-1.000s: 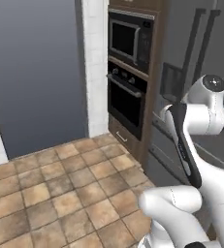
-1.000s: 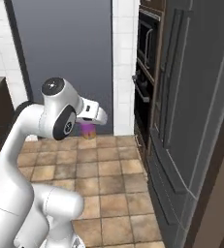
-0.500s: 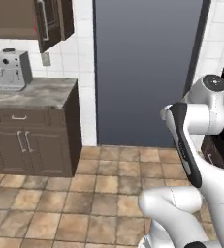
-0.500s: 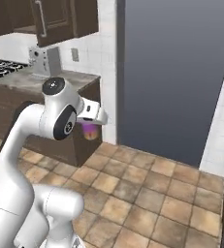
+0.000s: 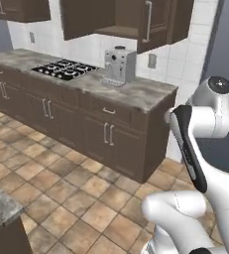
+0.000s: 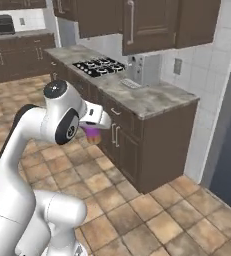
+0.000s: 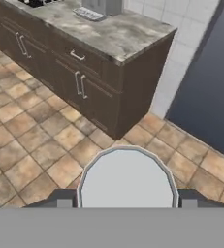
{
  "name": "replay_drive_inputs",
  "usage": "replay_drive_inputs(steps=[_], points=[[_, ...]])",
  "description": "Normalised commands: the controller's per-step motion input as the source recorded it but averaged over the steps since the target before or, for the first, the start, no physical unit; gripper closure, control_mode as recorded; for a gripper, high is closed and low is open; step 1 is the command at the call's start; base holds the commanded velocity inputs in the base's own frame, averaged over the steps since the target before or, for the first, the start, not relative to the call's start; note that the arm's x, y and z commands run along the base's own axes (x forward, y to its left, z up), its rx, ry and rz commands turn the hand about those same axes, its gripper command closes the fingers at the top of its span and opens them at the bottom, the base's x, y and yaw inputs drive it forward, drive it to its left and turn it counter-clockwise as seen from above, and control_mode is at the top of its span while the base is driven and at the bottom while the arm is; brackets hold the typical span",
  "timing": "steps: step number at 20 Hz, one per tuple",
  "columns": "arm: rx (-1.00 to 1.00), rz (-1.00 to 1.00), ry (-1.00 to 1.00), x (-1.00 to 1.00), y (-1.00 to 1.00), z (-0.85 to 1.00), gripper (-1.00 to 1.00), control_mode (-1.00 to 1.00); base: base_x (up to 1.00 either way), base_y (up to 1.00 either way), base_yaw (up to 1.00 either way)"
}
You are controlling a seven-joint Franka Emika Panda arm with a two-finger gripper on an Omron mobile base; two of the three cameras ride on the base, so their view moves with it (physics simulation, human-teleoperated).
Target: Sort all alcoholic drinks to one cabinet, and non-alcoholic drinks to the other.
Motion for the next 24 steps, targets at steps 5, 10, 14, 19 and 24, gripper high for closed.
replay_drive_inputs(steps=[5, 10, 14, 19, 24], points=[[0.0, 0.0, 0.0, 0.0, 0.0, 0.0, 1.0, 1.0, 0.98, -0.07, 0.78], [0.0, 0.0, 0.0, 0.0, 0.0, 0.0, 1.0, 1.0, 1.0, -0.32, 0.64], [0.0, 0.0, 0.0, 0.0, 0.0, 0.0, 1.0, 1.0, 1.0, -0.43, 0.54], [0.0, 0.0, 0.0, 0.0, 0.0, 0.0, 1.0, 1.0, 1.0, -0.63, 0.27], [0.0, 0.0, 0.0, 0.0, 0.0, 0.0, 1.0, 1.0, 0.96, -0.5, -0.33]])
